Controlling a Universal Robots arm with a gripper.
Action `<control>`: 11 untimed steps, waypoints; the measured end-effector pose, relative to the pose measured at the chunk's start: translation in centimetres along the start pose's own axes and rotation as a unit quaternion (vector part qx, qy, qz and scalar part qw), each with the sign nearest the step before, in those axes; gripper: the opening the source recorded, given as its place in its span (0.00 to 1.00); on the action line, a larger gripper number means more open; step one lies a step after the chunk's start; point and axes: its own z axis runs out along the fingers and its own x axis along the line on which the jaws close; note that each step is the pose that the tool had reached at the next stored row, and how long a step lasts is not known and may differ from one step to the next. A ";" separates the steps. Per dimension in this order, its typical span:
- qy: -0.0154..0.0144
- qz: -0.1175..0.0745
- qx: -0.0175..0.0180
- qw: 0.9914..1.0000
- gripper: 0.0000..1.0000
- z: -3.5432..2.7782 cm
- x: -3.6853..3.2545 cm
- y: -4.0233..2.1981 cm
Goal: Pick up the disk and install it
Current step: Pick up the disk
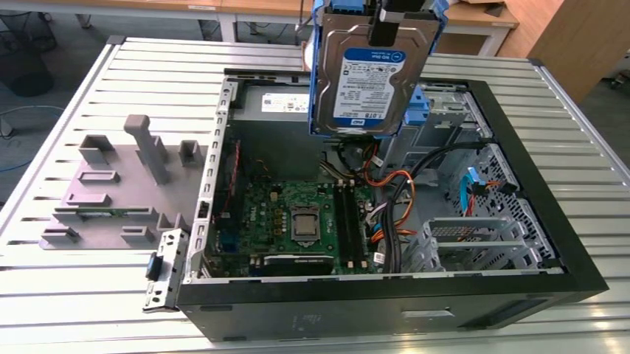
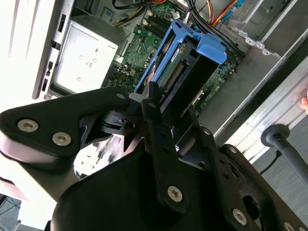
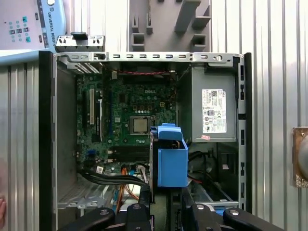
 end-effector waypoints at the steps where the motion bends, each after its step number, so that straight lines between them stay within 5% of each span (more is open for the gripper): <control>1: 0.000 0.000 0.000 1.000 0.35 -0.01 0.14 0.00; 11: 0.000 0.000 0.000 1.000 0.35 -0.01 0.38 -0.01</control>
